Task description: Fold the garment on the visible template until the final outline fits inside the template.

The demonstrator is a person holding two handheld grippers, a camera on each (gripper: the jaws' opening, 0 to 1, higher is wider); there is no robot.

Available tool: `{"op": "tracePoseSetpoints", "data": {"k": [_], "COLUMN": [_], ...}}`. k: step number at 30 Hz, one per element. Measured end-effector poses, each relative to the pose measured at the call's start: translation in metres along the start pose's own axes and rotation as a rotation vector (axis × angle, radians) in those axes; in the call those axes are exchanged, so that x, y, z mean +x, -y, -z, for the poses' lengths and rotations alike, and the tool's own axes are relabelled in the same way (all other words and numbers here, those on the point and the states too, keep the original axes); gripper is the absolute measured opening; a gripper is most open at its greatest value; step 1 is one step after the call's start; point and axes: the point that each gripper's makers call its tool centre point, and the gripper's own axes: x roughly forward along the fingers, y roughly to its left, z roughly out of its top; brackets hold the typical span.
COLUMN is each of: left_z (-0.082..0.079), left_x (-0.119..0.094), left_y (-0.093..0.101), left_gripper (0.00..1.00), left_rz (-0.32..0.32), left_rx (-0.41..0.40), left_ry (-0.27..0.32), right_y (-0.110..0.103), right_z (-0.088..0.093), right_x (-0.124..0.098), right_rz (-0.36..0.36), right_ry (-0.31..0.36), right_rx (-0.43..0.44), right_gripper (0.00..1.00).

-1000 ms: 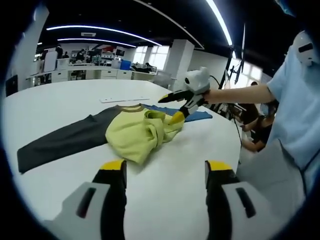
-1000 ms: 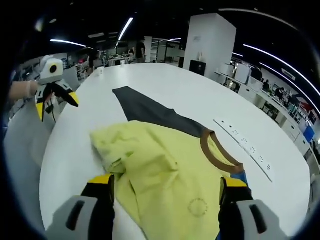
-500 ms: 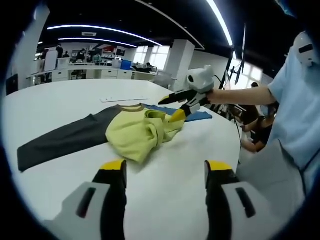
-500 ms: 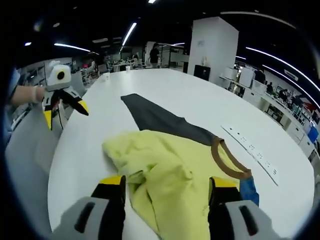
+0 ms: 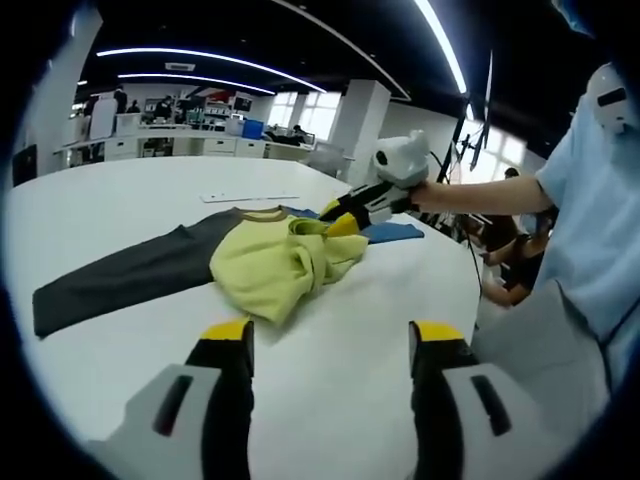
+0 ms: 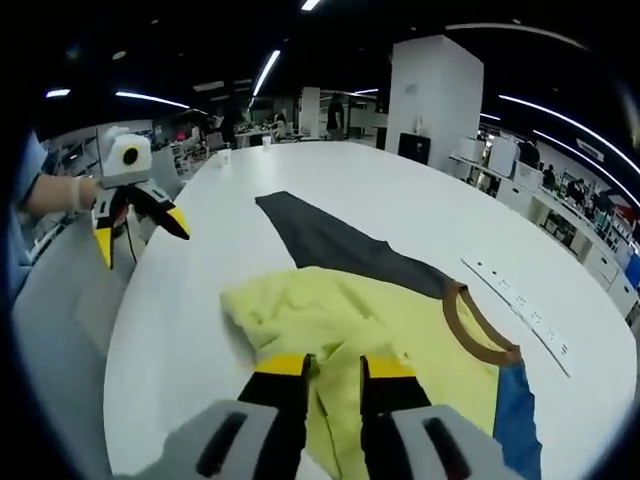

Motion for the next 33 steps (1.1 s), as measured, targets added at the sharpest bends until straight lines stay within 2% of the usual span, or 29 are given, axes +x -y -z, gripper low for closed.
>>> {"op": "tracePoseSetpoints", "data": {"k": [3, 12, 20, 33], "left_z": [0.0, 0.002, 0.005, 0.008], "left_x": [-0.001, 0.0, 0.004, 0.013], "left_y": [0.0, 0.001, 0.005, 0.009], "left_gripper": [0.59, 0.58, 0.58, 0.54], "left_rz": [-0.001, 0.003, 0.015, 0.03], "left_rx": [-0.001, -0.008, -0.015, -0.023], "left_ry": [0.0, 0.002, 0.001, -0.003], "right_y": [0.001, -0.001, -0.005, -0.024], "right_z": [0.001, 0.001, 0.007, 0.045], "right_x": [-0.001, -0.016, -0.05, -0.098], "right_rz": [0.004, 0.013, 0.033, 0.07], "right_ry": [-0.002, 0.005, 0.036, 0.029], "right_rx": [-0.019, -0.019, 0.011, 0.093], "right_gripper": [0.0, 0.0, 0.0, 0.0]}}
